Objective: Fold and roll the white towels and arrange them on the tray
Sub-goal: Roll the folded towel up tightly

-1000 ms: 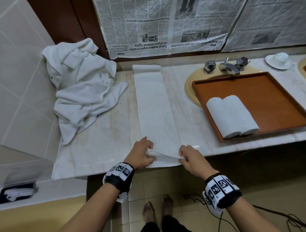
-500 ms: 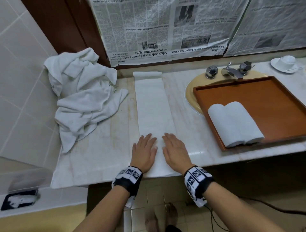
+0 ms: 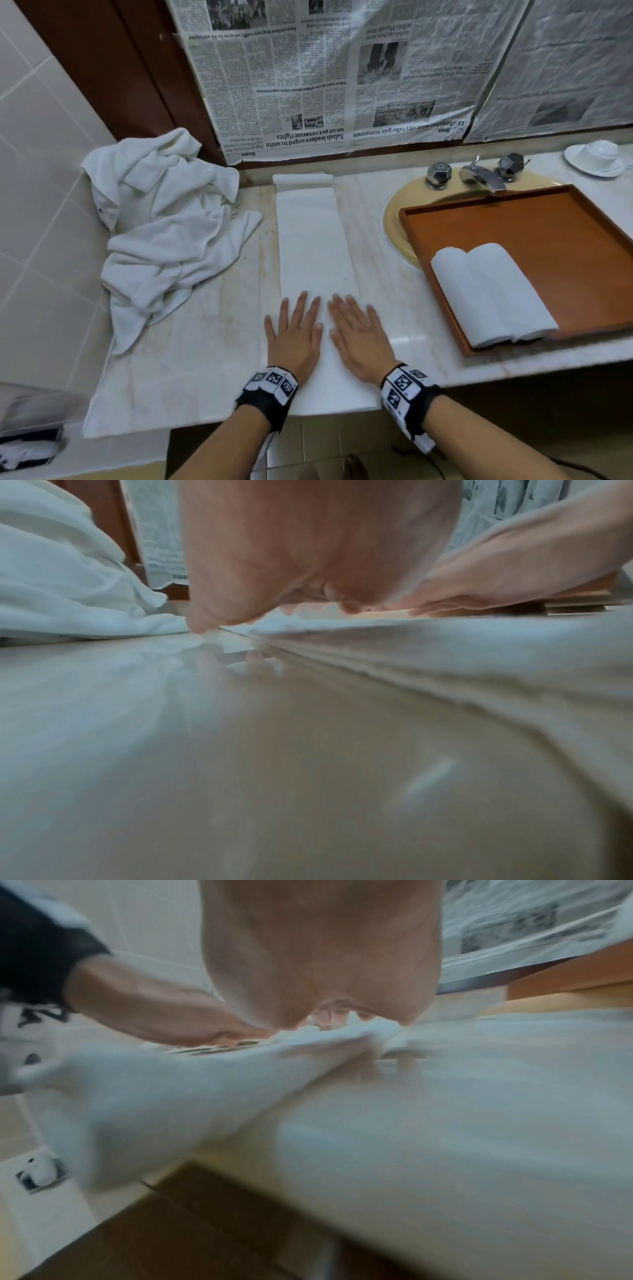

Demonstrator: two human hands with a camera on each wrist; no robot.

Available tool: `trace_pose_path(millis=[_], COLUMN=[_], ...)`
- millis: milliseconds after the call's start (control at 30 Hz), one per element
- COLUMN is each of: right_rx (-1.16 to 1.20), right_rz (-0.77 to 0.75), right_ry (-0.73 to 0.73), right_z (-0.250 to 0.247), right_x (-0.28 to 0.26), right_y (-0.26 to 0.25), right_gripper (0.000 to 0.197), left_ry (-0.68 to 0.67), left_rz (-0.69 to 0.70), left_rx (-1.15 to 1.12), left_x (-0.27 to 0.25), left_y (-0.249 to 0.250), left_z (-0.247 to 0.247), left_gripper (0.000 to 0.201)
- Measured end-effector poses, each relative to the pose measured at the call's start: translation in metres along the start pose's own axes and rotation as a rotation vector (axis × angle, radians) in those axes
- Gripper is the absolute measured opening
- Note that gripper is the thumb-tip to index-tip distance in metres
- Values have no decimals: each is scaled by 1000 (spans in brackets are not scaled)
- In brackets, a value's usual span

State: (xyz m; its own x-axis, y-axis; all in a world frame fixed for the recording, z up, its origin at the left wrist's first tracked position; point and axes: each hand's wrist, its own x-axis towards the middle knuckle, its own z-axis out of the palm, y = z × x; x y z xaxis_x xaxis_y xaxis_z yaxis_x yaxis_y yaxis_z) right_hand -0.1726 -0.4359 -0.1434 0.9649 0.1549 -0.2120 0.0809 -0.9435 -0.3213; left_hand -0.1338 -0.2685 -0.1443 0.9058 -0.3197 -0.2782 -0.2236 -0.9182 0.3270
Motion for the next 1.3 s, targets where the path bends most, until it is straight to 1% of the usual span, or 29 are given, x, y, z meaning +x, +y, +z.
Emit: trace_pose_path(millis=[67, 100, 167, 233, 267, 333, 400, 467, 533, 633, 767, 867, 967, 1033, 1067, 1100, 1167, 1200, 1233, 1300], right_rx=[-12, -22, -17, 20, 36, 52, 32, 3, -25, -66, -55, -28, 9, 57, 88, 114, 143, 153, 163, 179], right_rz=[-19, 7, 112, 207, 212, 132, 8, -50, -20, 28, 73, 129, 207, 227, 212, 174, 69, 22, -15, -93], right_ry=[-3, -1, -5, -14, -5, 44, 41, 33, 14, -1, -5, 16, 26, 45, 61, 96, 161, 180, 184, 173], right_z=[3, 3, -1, -9, -14, -20, -17, -8, -5, -9, -17, -24, -31, -33, -31, -29, -24, -22, -21, -20], right_x=[16, 22, 27, 28, 28, 30, 40, 52, 65, 80, 103, 117, 111, 95, 83, 70, 42, 26, 11, -16], right_y=[-2, 2, 16, 28, 31, 27, 17, 13, 17, 27, 38, 42, 46, 49, 50, 50, 47, 45, 42, 34], right_gripper=[78, 80, 79, 71, 66, 66, 70, 67, 64, 67, 67, 66, 60, 60, 59, 59, 58, 55, 51, 42], left_ry=[-32, -46, -54, -34, 2, 61, 49, 18, -6, -30, -75, -74, -31, -4, 10, 32, 81, 87, 81, 43], left_rz=[-15, -34, -86, -144, -156, -130, -80, -43, -45, -66, -132, -146, -135, -90, -37, 33, 195, 254, 293, 354], left_rx=[23, 35, 55, 23, -11, -55, -40, 1, 32, 50, 56, 28, -10, -25, -18, -30, -133, -191, -230, -221], left_x=[10, 12, 14, 14, 16, 22, 32, 42, 53, 68, 92, 106, 103, 91, 81, 69, 43, 29, 14, -11], left_y=[6, 6, -1, -7, -9, -7, 0, 3, 2, -7, -15, -19, -23, -26, -28, -30, -34, -35, -36, -33], left_z=[0, 0, -2, -7, -10, -14, -14, -12, -12, -18, -30, -39, -49, -51, -49, -45, -38, -33, -27, -20], left_gripper=[54, 54, 55, 56, 56, 55, 53, 52, 52, 53, 56, 58, 58, 63, 64, 63, 58, 57, 54, 46])
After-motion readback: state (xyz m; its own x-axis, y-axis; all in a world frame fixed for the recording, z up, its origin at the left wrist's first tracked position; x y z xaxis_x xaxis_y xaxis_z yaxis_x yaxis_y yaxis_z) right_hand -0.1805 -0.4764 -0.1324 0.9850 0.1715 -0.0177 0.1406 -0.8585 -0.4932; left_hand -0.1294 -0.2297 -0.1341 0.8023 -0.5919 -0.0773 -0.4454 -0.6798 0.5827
